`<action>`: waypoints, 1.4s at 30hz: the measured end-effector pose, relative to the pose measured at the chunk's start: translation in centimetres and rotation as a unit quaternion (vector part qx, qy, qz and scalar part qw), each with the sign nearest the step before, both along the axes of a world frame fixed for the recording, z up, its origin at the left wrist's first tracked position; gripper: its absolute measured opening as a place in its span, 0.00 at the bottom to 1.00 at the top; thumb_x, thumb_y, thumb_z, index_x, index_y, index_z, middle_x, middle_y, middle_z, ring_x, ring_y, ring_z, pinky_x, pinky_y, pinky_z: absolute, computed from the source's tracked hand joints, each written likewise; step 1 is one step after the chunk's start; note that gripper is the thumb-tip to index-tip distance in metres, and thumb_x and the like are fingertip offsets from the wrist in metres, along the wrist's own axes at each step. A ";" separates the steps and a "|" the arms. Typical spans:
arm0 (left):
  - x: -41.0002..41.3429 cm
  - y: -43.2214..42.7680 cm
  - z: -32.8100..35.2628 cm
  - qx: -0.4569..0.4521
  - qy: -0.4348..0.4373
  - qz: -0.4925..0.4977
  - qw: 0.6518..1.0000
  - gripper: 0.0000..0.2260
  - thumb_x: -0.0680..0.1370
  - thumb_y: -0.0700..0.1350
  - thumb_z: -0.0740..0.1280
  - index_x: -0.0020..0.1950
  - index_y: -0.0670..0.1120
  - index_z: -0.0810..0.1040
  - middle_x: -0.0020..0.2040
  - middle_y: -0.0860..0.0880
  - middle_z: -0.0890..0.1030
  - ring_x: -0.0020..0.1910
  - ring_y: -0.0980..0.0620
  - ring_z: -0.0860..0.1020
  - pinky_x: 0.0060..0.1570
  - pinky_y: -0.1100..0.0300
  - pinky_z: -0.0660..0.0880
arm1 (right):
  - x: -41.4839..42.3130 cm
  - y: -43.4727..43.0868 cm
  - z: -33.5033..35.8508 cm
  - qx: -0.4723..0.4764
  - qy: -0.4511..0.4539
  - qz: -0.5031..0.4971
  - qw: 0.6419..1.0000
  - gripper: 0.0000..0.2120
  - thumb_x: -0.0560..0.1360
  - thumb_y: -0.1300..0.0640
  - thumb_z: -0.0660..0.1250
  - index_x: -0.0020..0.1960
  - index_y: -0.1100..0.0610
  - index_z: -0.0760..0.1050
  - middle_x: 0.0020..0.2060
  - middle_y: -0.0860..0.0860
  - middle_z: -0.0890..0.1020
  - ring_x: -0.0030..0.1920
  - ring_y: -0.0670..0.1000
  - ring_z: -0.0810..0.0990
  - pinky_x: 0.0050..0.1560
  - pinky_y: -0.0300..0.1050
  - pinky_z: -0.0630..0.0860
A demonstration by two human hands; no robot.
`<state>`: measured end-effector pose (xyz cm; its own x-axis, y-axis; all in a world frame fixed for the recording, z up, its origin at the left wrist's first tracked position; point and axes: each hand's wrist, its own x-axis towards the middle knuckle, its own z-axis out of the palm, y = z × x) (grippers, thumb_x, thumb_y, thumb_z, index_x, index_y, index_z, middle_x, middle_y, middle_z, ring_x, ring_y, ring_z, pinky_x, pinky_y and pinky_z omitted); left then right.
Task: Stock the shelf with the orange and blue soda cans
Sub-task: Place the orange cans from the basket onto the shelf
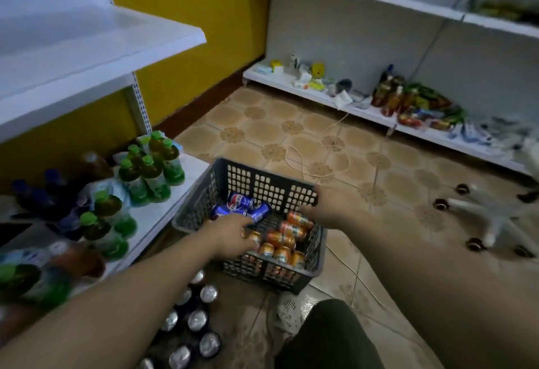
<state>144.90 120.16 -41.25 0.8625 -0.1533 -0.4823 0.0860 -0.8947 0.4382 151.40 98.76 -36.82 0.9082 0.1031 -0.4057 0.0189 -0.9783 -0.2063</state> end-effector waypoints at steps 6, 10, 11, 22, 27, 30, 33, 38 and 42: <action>5.9 -1.7 -10.5 0.010 0.081 -0.018 0.997 0.32 0.75 0.59 0.66 0.76 0.53 0.61 0.77 0.49 0.61 0.73 0.47 0.63 0.69 0.51 0.65 | 4.8 -1.6 -12.4 0.014 0.098 -0.043 0.994 0.27 0.76 0.41 0.64 0.71 0.51 0.66 0.62 0.55 0.77 0.58 0.55 0.77 0.56 0.49 0.75; 9.8 -2.2 -17.6 0.009 0.116 -0.037 0.993 0.32 0.75 0.59 0.66 0.76 0.53 0.61 0.76 0.49 0.63 0.71 0.47 0.66 0.68 0.52 0.66 | 7.7 -1.1 -21.2 0.016 0.165 -0.040 0.985 0.26 0.77 0.41 0.63 0.70 0.53 0.66 0.60 0.54 0.77 0.57 0.54 0.77 0.57 0.49 0.76; 10.7 -2.3 -19.3 0.006 0.125 -0.041 0.991 0.32 0.75 0.59 0.66 0.76 0.53 0.62 0.76 0.48 0.64 0.71 0.47 0.66 0.68 0.51 0.67 | 8.2 -1.1 -23.4 0.019 0.180 -0.048 0.982 0.28 0.77 0.41 0.63 0.71 0.54 0.65 0.62 0.55 0.77 0.58 0.54 0.77 0.57 0.49 0.75; 16.4 -3.1 -34.3 0.009 0.235 -0.105 0.966 0.40 0.72 0.60 0.71 0.78 0.51 0.56 0.78 0.46 0.59 0.74 0.43 0.62 0.70 0.49 0.65 | 10.5 0.7 -42.0 0.063 0.285 -0.219 0.931 0.28 0.71 0.36 0.67 0.57 0.59 0.76 0.52 0.56 0.81 0.52 0.56 0.79 0.51 0.46 0.75; 16.7 -3.1 -35.2 -0.026 0.281 -0.086 0.955 0.41 0.72 0.60 0.71 0.78 0.52 0.55 0.78 0.47 0.58 0.73 0.43 0.63 0.70 0.48 0.65 | 10.7 1.8 -42.9 0.042 0.234 -0.299 0.924 0.32 0.66 0.40 0.75 0.60 0.59 0.73 0.54 0.56 0.81 0.53 0.57 0.80 0.44 0.45 0.74; 16.4 -2.9 -33.8 -0.054 0.270 -0.043 0.960 0.39 0.73 0.57 0.71 0.78 0.50 0.55 0.77 0.47 0.60 0.73 0.44 0.64 0.69 0.50 0.66 | 9.8 1.4 -41.2 0.071 0.199 -0.297 0.931 0.29 0.66 0.42 0.75 0.59 0.57 0.72 0.52 0.54 0.82 0.51 0.56 0.80 0.48 0.47 0.77; 15.9 -2.9 -31.6 -0.090 0.252 0.011 0.963 0.39 0.73 0.54 0.72 0.78 0.50 0.56 0.75 0.47 0.66 0.70 0.46 0.68 0.65 0.55 0.68 | 9.0 1.7 -38.0 0.145 0.139 -0.284 0.938 0.30 0.68 0.46 0.75 0.63 0.56 0.68 0.55 0.52 0.79 0.54 0.55 0.79 0.51 0.46 0.75; 14.8 -1.7 -25.5 -0.212 0.205 0.111 0.949 0.33 0.72 0.47 0.74 0.73 0.52 0.63 0.64 0.55 0.75 0.59 0.51 0.75 0.59 0.58 0.72 | 9.8 4.0 -29.7 0.294 0.063 -0.263 0.917 0.27 0.69 0.48 0.75 0.63 0.49 0.67 0.46 0.43 0.77 0.45 0.44 0.77 0.43 0.40 0.75; 13.7 0.7 -18.8 -0.295 0.121 0.199 0.927 0.37 0.70 0.46 0.76 0.73 0.56 0.60 0.56 0.56 0.74 0.57 0.53 0.74 0.55 0.55 0.73 | 10.1 6.3 -21.6 0.407 0.045 -0.248 0.878 0.29 0.70 0.49 0.75 0.66 0.50 0.66 0.50 0.43 0.75 0.49 0.46 0.77 0.44 0.42 0.78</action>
<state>158.62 120.87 -60.10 0.7852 -0.1440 -0.6023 0.5176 -0.3813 0.7660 161.51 105.10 -58.38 0.8913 -0.0068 -0.4533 -0.4199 -0.3892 -0.8199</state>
